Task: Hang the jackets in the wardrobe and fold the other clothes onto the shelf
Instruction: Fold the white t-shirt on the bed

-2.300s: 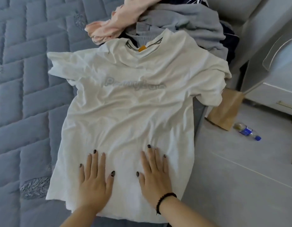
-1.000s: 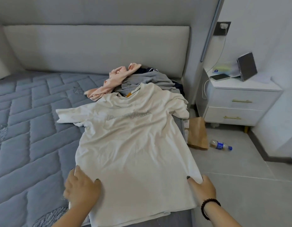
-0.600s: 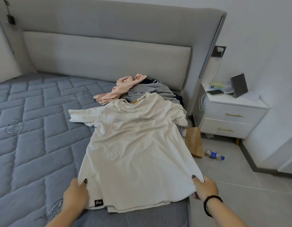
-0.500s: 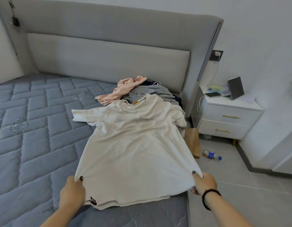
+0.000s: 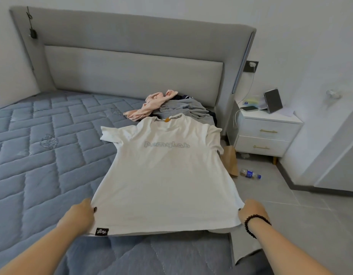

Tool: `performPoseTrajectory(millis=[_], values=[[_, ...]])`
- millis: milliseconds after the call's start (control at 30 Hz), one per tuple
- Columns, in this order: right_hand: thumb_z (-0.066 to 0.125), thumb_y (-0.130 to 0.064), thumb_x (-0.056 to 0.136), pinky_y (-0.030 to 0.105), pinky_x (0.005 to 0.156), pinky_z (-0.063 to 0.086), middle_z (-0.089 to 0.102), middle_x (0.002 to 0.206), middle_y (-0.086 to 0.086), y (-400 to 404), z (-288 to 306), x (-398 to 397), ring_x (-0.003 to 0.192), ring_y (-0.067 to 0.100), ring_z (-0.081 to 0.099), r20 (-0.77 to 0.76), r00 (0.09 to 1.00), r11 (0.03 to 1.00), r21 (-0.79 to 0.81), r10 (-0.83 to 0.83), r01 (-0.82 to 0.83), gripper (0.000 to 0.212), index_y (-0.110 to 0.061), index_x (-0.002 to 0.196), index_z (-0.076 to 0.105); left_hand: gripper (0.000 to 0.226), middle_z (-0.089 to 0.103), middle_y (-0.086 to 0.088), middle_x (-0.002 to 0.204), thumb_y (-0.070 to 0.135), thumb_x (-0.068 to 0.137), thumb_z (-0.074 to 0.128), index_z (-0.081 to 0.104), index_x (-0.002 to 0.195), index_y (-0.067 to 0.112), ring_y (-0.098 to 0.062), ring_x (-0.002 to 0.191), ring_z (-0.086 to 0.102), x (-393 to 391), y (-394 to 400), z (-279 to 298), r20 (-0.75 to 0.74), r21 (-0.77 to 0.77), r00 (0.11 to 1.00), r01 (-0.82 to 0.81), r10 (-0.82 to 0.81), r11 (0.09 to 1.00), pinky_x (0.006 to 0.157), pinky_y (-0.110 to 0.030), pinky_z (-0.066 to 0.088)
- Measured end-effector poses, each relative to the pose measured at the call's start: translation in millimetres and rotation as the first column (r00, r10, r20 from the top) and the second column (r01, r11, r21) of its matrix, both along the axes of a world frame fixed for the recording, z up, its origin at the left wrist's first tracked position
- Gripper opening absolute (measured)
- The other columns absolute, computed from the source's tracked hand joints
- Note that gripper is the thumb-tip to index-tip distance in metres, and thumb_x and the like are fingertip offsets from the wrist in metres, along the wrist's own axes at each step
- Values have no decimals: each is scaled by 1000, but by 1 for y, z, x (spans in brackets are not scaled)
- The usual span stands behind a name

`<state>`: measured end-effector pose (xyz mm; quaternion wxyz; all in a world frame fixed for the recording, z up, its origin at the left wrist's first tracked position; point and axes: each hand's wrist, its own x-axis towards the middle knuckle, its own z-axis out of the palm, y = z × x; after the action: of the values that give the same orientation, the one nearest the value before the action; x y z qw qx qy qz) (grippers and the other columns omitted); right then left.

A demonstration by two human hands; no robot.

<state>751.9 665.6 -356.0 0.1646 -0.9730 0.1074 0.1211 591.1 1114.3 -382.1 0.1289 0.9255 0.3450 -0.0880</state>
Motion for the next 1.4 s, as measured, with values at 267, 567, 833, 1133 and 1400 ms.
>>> performPoseTrajectory(millis=[267,567,833,1133,1400], values=[[53,-12,87,28,78,47,60,114,6,-7,5,-47,92,20,55,-139,989,978,-193,53,-79,31,-12,117,55,33,57,-1,130,23,101,35,47,130,15,-16,115,56,-32,-23,-2,-311,92,923,266,-226,960,98,-27,45],[52,-15,85,34,90,47,47,130,7,9,-8,-57,116,24,49,-121,988,968,-218,97,-122,45,-14,129,43,33,47,-5,130,27,99,36,36,128,13,-23,116,50,4,-58,7,-262,150,937,277,-232,949,94,-35,47],[34,-32,100,36,119,13,-2,160,8,54,-53,-25,147,24,-2,-36,898,898,-33,438,-440,60,-18,152,8,67,-4,-14,161,52,100,20,3,154,16,-30,149,-2,78,-123,-30,-46,24,883,468,-466,884,119,-45,15],[20,-51,98,48,118,-6,-28,155,3,74,-105,61,143,21,-25,25,894,895,-6,447,-447,65,-25,151,-8,84,-33,-14,154,75,79,-8,-36,142,26,-31,144,-26,197,-160,-76,-110,120,829,558,-548,821,114,-61,-7],[29,-54,96,37,117,18,-8,159,-5,82,-121,177,146,18,6,120,986,920,360,118,-154,69,-27,152,-1,77,-26,-7,159,69,85,-6,-18,151,31,-26,144,-29,332,-152,-84,-24,188,768,632,-640,751,116,-56,-10]])
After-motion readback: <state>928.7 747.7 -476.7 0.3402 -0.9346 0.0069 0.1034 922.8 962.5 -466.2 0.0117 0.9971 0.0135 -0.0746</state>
